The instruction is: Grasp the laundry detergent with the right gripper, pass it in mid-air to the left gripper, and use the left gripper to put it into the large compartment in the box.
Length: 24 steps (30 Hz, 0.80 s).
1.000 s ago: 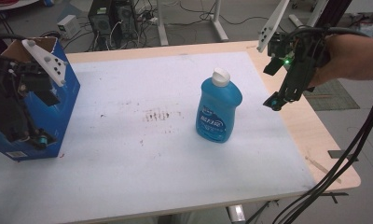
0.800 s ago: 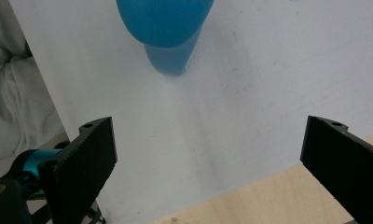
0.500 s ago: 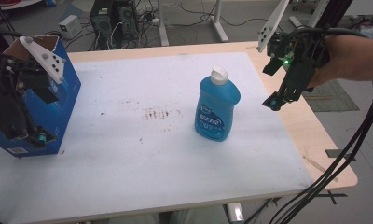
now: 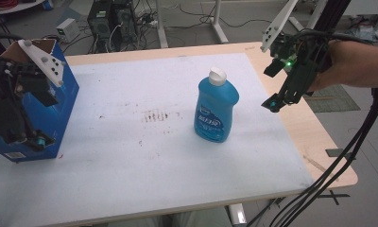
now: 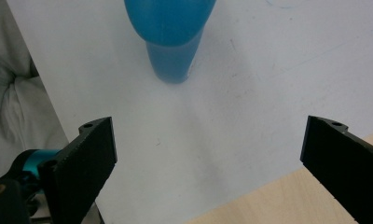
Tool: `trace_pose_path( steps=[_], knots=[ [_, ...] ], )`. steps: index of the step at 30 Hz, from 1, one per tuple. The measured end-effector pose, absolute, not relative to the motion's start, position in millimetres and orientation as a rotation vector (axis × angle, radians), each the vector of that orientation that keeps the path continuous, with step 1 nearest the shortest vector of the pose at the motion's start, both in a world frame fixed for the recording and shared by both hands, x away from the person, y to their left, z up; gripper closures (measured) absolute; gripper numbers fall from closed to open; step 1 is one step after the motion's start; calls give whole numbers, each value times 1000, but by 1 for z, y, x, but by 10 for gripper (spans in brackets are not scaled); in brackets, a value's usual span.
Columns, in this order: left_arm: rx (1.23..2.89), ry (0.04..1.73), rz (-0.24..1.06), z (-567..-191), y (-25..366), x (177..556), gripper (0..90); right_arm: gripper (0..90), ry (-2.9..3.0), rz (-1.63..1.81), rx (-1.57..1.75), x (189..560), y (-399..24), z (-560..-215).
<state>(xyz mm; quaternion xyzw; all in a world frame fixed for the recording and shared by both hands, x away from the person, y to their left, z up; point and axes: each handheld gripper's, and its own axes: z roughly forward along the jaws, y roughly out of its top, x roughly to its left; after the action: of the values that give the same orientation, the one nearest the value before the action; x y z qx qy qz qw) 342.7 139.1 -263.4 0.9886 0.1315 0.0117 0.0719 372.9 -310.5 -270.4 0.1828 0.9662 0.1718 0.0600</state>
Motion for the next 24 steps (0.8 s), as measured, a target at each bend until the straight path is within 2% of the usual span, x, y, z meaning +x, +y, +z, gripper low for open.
trace_pose_path(
  steps=[24],
  knots=[
    [2967, 351, 39, -274, 135, 350, 35, 26, 2775, 918, 732, 365, -311, -301]
  ],
)
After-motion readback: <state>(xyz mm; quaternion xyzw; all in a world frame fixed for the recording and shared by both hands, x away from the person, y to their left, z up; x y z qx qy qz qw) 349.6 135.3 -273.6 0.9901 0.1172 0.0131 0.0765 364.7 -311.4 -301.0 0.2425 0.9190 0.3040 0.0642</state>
